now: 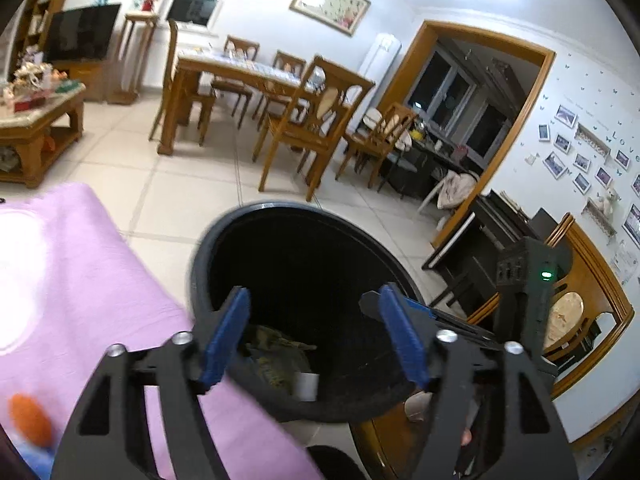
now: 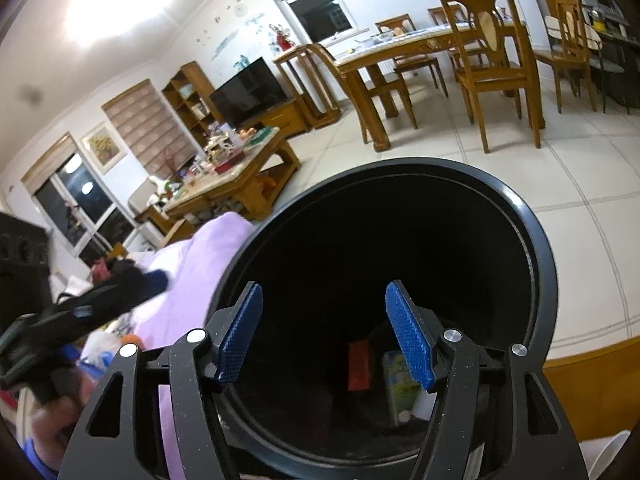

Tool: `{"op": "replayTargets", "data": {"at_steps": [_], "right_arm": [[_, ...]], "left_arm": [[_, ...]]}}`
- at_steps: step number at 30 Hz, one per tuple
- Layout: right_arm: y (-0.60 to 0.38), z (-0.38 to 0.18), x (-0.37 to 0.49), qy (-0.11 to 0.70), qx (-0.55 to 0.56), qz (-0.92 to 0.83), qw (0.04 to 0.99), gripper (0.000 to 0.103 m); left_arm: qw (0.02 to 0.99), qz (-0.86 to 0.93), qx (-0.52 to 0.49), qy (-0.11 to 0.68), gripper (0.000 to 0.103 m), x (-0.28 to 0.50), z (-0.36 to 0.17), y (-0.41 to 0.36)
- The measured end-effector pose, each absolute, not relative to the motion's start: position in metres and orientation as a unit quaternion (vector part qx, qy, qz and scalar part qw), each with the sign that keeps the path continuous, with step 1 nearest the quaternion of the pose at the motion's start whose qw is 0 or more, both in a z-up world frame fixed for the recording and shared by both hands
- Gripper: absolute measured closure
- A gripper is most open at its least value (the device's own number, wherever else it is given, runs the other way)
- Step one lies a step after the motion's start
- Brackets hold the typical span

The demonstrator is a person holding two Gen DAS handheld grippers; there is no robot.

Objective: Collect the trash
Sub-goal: 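Grasp the yellow snack bag with the left tool while the right tool grasps the white fluffy item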

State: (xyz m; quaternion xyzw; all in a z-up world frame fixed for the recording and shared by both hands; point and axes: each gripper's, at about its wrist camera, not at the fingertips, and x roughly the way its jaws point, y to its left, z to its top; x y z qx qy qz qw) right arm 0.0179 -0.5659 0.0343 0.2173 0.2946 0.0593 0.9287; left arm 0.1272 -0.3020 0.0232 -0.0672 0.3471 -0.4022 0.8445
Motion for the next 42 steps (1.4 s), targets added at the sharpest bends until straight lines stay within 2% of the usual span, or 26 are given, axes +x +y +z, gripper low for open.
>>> {"op": "replayTargets", "data": {"at_steps": [4, 10, 17, 26, 32, 33, 34, 35, 36, 38, 42], "right_arm": [[-0.533, 0.048, 0.018, 0.295, 0.2, 0.081, 0.931, 0.038], [-0.457, 0.071, 0.023, 0.301, 0.167, 0.133, 0.93, 0.038], [-0.338, 0.094, 0.045, 0.322, 0.132, 0.226, 0.91, 0.038], [-0.201, 0.082, 0.081, 0.397, 0.065, 0.275, 0.874, 0.038], [-0.174, 0.046, 0.1, 0.443, 0.048, 0.271, 0.853, 0.038], [-0.172, 0.043, 0.101, 0.444, 0.053, 0.275, 0.851, 0.038], [-0.17, 0.043, 0.101, 0.441, 0.054, 0.278, 0.851, 0.038], [-0.169, 0.043, 0.1, 0.438, 0.05, 0.278, 0.854, 0.039], [-0.167, 0.043, 0.101, 0.437, 0.046, 0.277, 0.855, 0.039], [-0.163, 0.041, 0.101, 0.439, 0.044, 0.284, 0.851, 0.054], [-0.157, 0.041, 0.097, 0.427, 0.03, 0.284, 0.858, 0.064]], "left_arm": [[0.86, -0.384, -0.082, 0.327, 0.027, 0.11, 0.042, -0.246], [0.904, -0.294, -0.082, 0.298, 0.025, 0.102, 0.055, -0.134], [0.922, -0.163, -0.102, 0.338, 0.025, 0.142, 0.034, -0.001], [0.899, -0.132, -0.073, 0.411, 0.025, 0.212, -0.011, 0.043], [0.886, -0.154, -0.053, 0.435, 0.027, 0.231, -0.033, 0.043], [0.886, -0.157, -0.046, 0.434, 0.034, 0.231, -0.035, 0.04], [0.89, -0.154, -0.031, 0.427, 0.048, 0.234, -0.036, 0.04], [0.892, -0.151, -0.024, 0.424, 0.054, 0.234, -0.037, 0.041], [0.892, -0.154, -0.025, 0.424, 0.057, 0.235, -0.037, 0.041], [0.892, -0.158, -0.031, 0.423, 0.061, 0.233, -0.036, 0.044], [0.897, -0.159, -0.033, 0.411, 0.069, 0.228, -0.03, 0.045]]}}
